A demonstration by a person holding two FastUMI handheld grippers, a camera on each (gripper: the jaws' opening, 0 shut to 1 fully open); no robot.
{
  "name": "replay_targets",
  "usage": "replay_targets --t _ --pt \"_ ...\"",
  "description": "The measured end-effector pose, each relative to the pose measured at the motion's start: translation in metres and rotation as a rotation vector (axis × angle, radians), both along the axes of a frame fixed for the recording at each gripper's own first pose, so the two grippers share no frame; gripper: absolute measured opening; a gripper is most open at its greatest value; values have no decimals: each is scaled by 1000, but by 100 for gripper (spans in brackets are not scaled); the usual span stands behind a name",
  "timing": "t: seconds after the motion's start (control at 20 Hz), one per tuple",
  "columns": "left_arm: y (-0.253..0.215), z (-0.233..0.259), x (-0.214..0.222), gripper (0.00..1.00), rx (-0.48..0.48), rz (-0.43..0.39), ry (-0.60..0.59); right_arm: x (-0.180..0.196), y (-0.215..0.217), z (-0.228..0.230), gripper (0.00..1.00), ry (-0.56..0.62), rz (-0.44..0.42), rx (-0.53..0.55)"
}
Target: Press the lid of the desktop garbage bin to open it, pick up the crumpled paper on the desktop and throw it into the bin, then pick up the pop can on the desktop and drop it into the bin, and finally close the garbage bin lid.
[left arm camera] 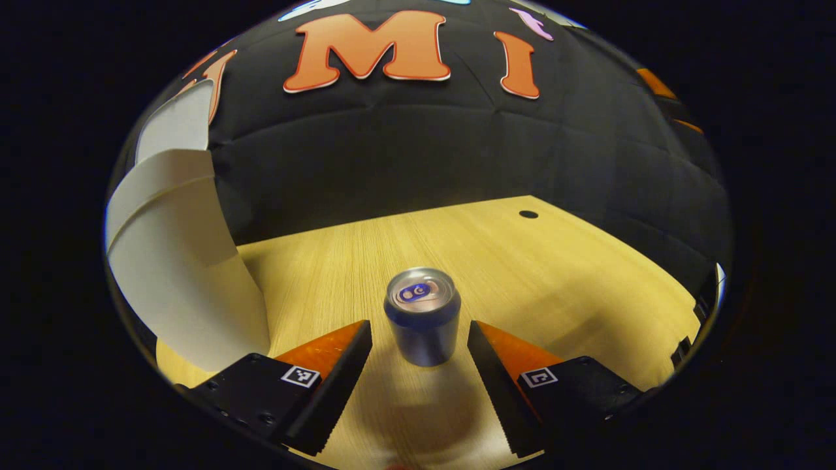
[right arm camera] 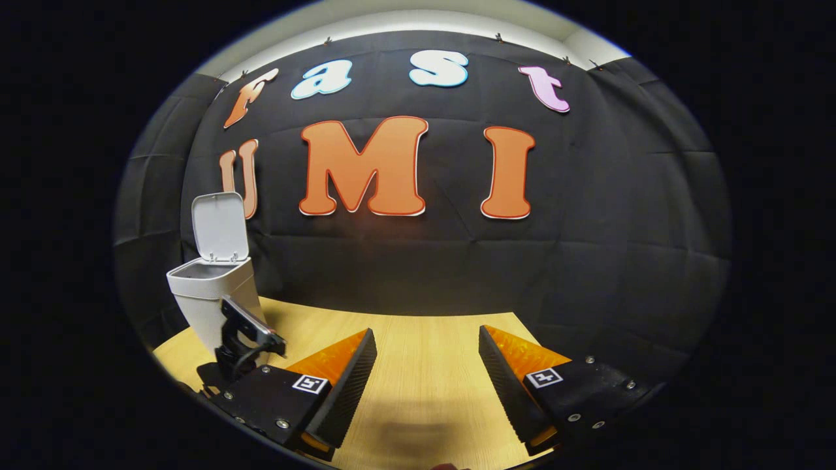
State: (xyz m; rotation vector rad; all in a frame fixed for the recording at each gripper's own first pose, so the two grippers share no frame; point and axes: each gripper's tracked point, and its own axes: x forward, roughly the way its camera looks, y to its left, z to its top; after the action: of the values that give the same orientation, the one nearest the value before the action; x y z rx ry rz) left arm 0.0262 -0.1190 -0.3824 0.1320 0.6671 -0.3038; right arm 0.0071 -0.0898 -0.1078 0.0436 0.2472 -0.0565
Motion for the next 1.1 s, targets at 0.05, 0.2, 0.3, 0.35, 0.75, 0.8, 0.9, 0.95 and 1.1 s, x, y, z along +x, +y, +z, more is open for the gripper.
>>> replay_targets --t 0.05,0.2,0.3,0.35,0.75,0.8,0.9,0.95,1.1 --pt "2 -5 3 96 1 9 10 0 -4 -1 94 6 -7 -1" --pt "-3 -17 13 94 3 -2 28 -4 -10 -3 94 16 -23 -9" --pt "-7 -23 18 96 11 -17 31 -4 -13 -4 94 23 -27 -14" --pt "-8 -25 21 96 13 -21 29 -4 -12 -4 94 25 -30 -16" --pt "-14 -17 28 84 6 -41 9 -4 -8 -8 94 40 -23 -16" --pt "-13 -10 30 83 1 -40 -2 -4 -8 -9 94 42 -23 -12" --pt "-12 7 29 82 -17 -32 -11 -3 -6 -10 94 42 -18 0" --pt "-9 19 29 82 -31 -26 -25 -2 -4 -11 94 43 -15 5" --pt "1 70 35 81 -61 -4 -119 3 5 -13 94 39 2 19"
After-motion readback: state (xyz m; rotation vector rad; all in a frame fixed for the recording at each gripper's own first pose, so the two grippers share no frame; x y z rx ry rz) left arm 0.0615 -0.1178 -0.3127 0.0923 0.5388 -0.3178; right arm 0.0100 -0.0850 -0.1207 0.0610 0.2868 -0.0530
